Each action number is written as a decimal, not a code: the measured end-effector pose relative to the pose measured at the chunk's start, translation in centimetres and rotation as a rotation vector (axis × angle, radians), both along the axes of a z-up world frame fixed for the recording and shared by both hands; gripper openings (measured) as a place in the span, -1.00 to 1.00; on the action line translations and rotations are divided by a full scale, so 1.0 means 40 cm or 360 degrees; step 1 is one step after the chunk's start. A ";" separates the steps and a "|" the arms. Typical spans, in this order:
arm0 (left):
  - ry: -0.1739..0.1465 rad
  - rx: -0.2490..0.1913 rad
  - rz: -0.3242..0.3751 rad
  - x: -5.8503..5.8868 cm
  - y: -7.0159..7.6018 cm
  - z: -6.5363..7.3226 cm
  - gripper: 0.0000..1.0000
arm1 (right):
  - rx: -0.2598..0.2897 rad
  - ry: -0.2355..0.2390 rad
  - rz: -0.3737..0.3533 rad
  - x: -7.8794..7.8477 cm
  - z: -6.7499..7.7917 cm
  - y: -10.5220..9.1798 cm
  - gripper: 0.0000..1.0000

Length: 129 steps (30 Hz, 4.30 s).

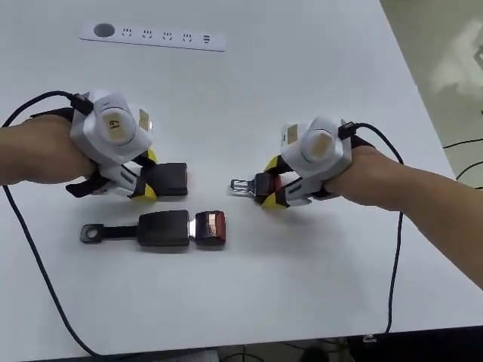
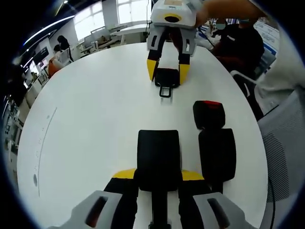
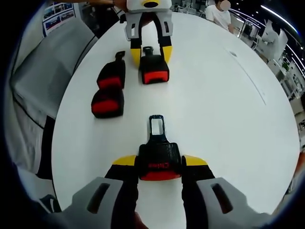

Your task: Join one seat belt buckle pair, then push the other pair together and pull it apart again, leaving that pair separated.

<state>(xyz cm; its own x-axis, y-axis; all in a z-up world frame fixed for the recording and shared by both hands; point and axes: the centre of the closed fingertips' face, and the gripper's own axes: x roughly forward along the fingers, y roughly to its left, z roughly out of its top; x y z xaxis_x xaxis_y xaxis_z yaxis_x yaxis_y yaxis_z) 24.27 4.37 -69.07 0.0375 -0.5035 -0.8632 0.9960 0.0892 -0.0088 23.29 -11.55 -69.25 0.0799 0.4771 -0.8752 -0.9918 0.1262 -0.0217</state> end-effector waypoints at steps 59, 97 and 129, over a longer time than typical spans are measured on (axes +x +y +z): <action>0.0014 -0.0023 -0.0044 -0.001 0.000 -0.006 -0.38 | 0.0062 -0.0054 0.0163 0.027 0.004 0.252 -0.39; 0.0029 -0.0038 -0.0025 -0.007 -0.002 0.000 -0.37 | 0.0049 -0.0037 0.0135 0.015 0.009 0.201 -0.36; 0.0025 -0.0063 0.0023 -0.007 -0.009 0.000 -0.33 | -0.0035 -0.0055 -0.0014 0.018 0.010 -0.006 -0.19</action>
